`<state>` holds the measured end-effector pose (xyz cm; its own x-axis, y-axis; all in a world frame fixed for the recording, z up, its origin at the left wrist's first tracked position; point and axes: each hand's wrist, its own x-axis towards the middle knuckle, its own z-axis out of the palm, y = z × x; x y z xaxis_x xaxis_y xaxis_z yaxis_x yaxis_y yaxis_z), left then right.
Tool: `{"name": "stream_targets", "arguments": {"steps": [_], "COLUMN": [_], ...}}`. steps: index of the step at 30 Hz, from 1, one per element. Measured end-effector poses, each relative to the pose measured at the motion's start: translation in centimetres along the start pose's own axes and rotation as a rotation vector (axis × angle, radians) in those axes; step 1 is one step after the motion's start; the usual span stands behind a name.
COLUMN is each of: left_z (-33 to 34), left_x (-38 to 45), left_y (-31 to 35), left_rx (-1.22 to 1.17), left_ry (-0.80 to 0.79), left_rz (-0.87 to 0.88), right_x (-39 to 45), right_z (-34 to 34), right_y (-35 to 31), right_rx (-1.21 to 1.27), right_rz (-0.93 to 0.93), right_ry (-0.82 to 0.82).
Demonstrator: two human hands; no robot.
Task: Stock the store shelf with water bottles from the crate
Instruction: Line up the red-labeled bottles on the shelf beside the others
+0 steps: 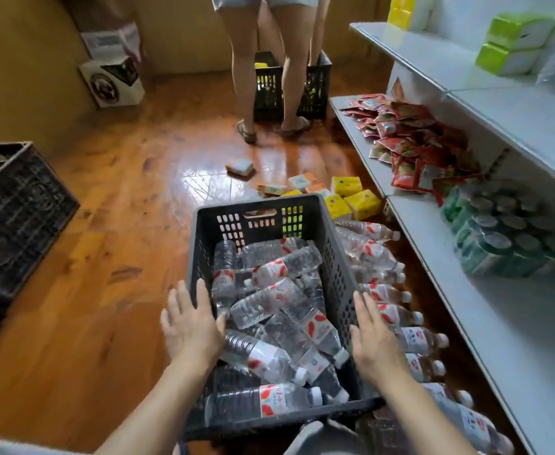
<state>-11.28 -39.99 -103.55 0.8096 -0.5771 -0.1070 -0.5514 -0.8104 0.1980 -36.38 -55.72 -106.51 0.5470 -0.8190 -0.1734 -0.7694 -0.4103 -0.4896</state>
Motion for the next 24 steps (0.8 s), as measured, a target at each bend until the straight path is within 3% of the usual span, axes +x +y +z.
{"name": "stream_targets", "arguments": {"steps": [4, 9, 24], "left_z": [2.1, 3.1, 1.2], "left_x": [1.0, 1.1, 9.3], "left_y": [-2.6, -3.5, -3.9], "left_rx": [-0.06, -0.214, -0.194], "left_ry": [-0.116, 0.017, 0.005], "left_rz": [-0.097, -0.08, -0.032], "right_x": [1.1, 1.5, 7.3], "right_z": [0.0, 0.7, 1.5], "right_y": [0.2, 0.4, -4.9], "right_rx": [-0.04, -0.042, 0.01], "right_rz": [0.015, -0.034, 0.009], "right_ry": [0.011, 0.047, 0.089]}}
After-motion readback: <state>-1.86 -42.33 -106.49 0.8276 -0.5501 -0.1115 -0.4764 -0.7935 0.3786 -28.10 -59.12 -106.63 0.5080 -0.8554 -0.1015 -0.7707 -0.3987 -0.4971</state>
